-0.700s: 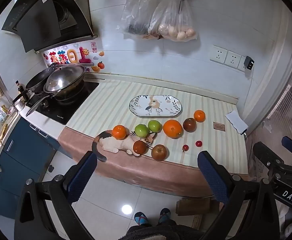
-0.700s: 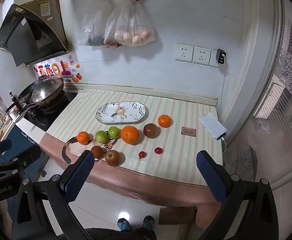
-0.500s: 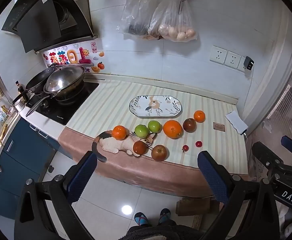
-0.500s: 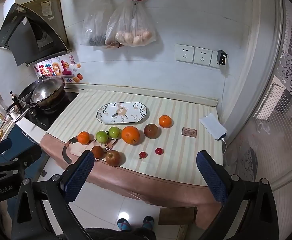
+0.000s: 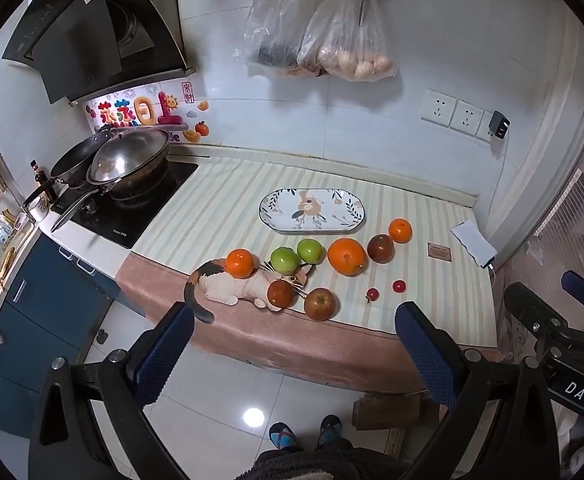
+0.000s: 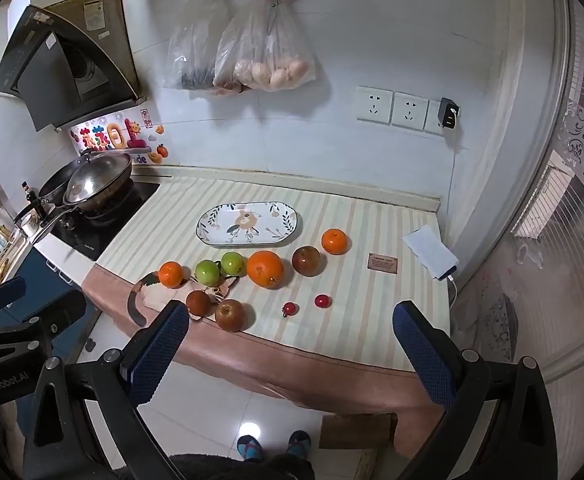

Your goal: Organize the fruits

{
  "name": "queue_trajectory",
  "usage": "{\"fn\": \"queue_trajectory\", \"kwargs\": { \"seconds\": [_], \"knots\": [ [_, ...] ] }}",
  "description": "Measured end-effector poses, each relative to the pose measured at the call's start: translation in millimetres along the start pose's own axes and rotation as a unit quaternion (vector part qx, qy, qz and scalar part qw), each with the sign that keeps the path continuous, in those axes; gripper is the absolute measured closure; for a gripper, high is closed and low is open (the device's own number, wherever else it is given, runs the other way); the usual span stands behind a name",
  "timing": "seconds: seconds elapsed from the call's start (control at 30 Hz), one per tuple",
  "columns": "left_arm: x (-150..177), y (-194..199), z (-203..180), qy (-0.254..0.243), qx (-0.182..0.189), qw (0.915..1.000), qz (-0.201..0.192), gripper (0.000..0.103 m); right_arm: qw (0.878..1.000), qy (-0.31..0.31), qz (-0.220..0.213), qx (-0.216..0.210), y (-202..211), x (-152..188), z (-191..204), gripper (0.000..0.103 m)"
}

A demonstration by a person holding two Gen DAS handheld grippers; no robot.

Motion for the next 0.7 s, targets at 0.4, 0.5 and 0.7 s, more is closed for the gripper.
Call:
{"fn": "queue_trajectory", "kwargs": {
  "seconds": [0.4,0.5,0.7],
  "knots": [
    [7,0,2,-0.002,0.0,1.0,0.002,0.0,1.0,0.0,0.002,-0.001,0,3,5,0.0],
    [9,-4,1,-0.002,0.0,1.0,0.003,0.0,1.0,0.0,0.002,-0.002,0,3,6,0.0],
    [7,-5,1,-0.002,0.001,1.0,0.003,0.0,1.0,0.0,0.002,-0.001,2,3,5,0.0]
  ]
}}
Point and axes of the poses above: each gripper's, at about its wrist camera, not at the fingertips, and y roughly against the way its jaws point, z to its left, x to its underside, the point moved 7 cm from there along -y, roughly the way its jaws point, and after that the axes turned 15 degrees about -z, right-handed, at the moved point
